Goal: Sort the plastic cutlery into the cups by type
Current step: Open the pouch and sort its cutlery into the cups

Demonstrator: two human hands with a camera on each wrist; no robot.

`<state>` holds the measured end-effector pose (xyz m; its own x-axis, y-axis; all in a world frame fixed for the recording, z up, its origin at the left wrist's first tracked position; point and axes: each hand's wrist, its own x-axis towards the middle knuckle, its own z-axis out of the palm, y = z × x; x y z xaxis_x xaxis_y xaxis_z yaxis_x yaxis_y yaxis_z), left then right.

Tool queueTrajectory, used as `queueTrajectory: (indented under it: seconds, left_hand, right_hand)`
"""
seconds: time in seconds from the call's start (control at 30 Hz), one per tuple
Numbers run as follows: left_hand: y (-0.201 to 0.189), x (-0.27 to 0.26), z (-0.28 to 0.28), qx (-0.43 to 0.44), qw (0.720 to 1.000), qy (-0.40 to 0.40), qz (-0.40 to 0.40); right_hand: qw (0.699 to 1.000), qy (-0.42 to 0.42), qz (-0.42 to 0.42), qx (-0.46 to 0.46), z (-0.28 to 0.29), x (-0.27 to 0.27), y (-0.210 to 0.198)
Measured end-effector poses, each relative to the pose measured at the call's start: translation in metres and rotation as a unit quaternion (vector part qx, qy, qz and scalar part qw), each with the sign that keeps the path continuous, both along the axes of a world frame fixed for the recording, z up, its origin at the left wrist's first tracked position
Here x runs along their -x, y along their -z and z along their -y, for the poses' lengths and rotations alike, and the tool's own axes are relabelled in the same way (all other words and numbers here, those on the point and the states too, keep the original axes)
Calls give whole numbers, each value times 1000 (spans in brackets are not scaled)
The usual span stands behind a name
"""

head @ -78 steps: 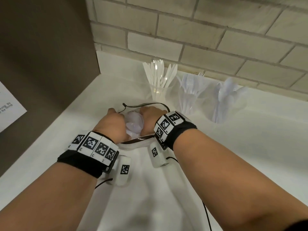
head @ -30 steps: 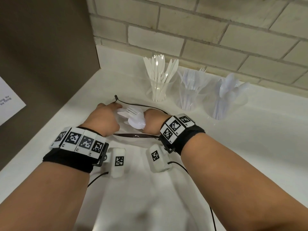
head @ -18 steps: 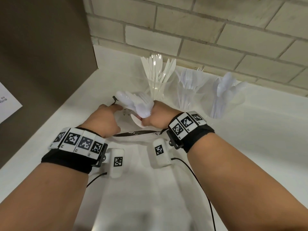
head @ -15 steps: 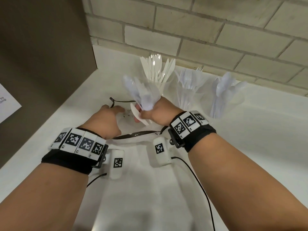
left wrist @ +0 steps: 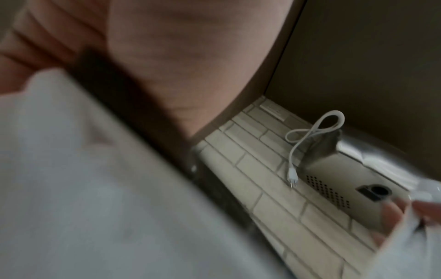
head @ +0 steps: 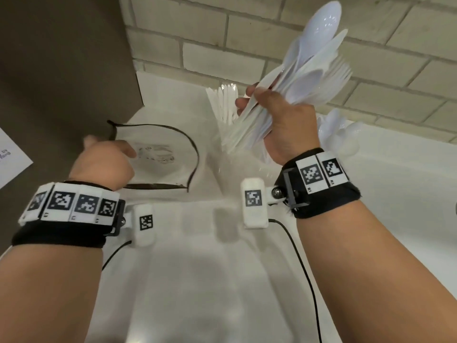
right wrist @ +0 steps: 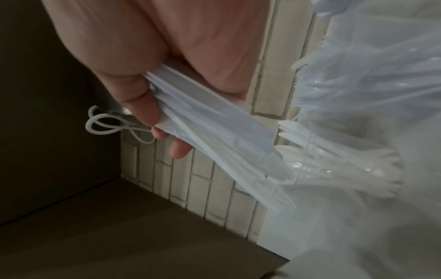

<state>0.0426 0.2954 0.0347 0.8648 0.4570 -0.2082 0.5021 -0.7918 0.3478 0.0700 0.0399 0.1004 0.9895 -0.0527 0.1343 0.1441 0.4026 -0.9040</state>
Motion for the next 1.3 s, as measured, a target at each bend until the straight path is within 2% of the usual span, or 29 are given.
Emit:
queueTrajectory:
  seconds: [0.07,0.1,0.17,0.2,0.23,0.27,0.33,0.4,0.47,0.53,0.6,0.67,0.7,0.77,0.83,0.93,1.0,1.07,1.13,1.3]
  left_hand:
    - [-7,6,-2,1,998,-12,66]
    - [-10,10,0,-4,990,-2,137]
    - [-14,16,15,22,956,39,291]
    - [-16,17,27,78,936,61,337]
    - [-17,17,41,174,919,83,344]
    - [-16,17,56,294,895,99,322]
    - [-11,16,81,531,810,99,226]
    - [-8,14,95,678,724,75,107]
    - [-8,13,100,732,678,67,16]
    - [-7,9,99,774,630,57,-40]
    - [-8,9,99,816,571,64,-61]
    - [-8,8,99,839,534,87,-61]
    - [-8,8,98,839,530,104,-60]
    - [-5,8,95,818,555,135,-68]
    - [-5,8,90,784,599,155,-54]
    - [-13,6,87,726,655,206,38]
    - [-25,9,91,643,714,266,79]
    - [-30,9,96,564,762,305,88]
    - [-32,12,101,541,778,305,91]
    - [-23,11,109,526,800,246,152]
  right_hand:
    - [1000,9,-18,11,4,-2,6]
    - [999,11,-28,11,5,-3,10]
    - [999,11,-46,6,5,-2,15]
    - [999,7,-54,4,4,-2,16]
    - [998,3,-58,2,2,-1,17]
    - [998,-2,-58,0,0,-1,16]
    - [999,-25,-45,-10,-3,2,12]
    - [998,-62,-19,-24,-6,5,6]
    - [995,-93,-2,-21,-9,8,2]
    - [994,-109,7,-9,-13,9,4]
    - [993,-115,7,20,-17,12,9]
    - [990,-123,-2,64,-22,16,19]
    - [988,-125,-11,87,-24,17,23]
    - [984,-130,-20,118,-27,19,31]
    - [983,-146,-26,104,-26,18,38]
    - [978,-179,-22,102,-25,19,44]
    - [960,-212,10,180,-28,23,48]
    - [926,-235,27,295,-34,28,50]
    - [898,-271,12,346,-35,29,53]
    - [894,-392,-61,207,-25,31,50]
